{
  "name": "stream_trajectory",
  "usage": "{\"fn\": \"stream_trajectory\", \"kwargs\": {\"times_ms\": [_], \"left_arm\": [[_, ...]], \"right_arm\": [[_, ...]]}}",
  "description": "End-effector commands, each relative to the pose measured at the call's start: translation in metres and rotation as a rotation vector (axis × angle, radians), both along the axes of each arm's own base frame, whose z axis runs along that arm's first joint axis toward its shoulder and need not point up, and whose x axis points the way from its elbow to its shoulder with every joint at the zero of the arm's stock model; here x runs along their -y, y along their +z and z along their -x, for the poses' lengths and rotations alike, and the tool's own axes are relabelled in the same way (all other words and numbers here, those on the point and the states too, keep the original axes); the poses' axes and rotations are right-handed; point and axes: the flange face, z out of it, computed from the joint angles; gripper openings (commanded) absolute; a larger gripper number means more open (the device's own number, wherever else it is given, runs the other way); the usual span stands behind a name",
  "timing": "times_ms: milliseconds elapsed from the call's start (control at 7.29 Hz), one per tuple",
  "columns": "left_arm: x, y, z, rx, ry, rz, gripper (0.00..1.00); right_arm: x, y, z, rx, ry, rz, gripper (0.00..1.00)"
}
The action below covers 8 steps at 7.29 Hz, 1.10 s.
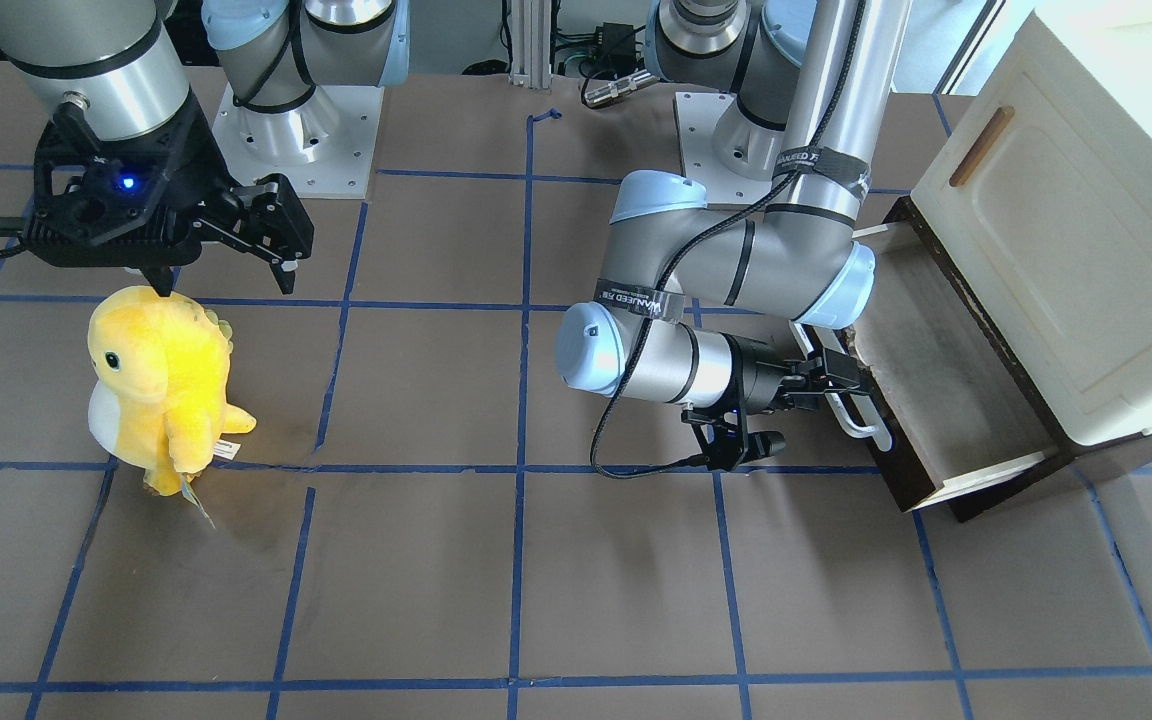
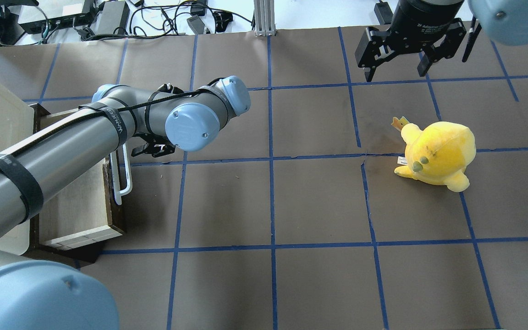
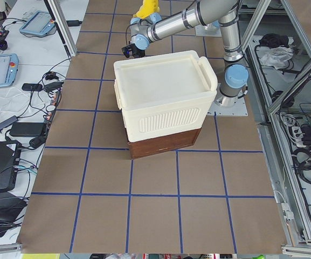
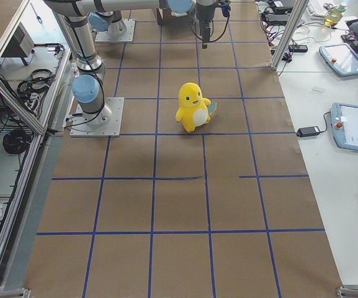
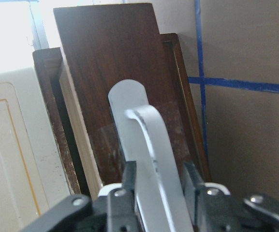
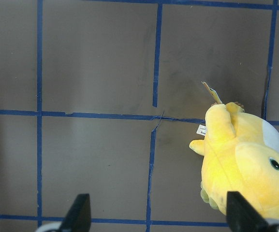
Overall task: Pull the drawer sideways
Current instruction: 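Pull the gripped handle outward, sliding the wooden drawer open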
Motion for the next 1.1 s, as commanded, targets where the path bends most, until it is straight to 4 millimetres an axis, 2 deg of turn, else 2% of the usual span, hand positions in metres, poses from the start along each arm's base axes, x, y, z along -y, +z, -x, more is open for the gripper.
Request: {"fn": "stream_trajectory", "kwargs": {"times_ms": [0,137,274,411,685,823,960], "left_arm": [[0.013,0.021,0.004,-0.041,-0.047,-0.008,1.0],[0.026,0.055,0.011,-0.134,-0.078,-0.009,0.89],[0.038,0.1,0.02,-0.274,-0.11,-0.014,0.93],[0.039,0.138,0.02,-0.354,-0.11,0.028,1.0],[0.023,0.188,0.002,-0.66,-0.011,0.108,1.0],[0.009,0.223,-0.009,-0.753,-0.002,0.159,1.0],[-0.011,0.25,-0.014,-0.801,-0.016,0.19,1.0]], "right_arm": [[0.0,0.0,0.0,0.0,0.0,0.0,1.0],[0.0,0.0,0.0,0.0,0.0,0.0,1.0],[0.0,0.0,0.0,0.0,0.0,0.0,1.0],[0.0,0.0,0.0,0.0,0.0,0.0,1.0],[0.0,0.0,0.0,0.0,0.0,0.0,1.0],[0.0,0.0,0.0,0.0,0.0,0.0,1.0],[0.0,0.0,0.0,0.0,0.0,0.0,1.0]]}}
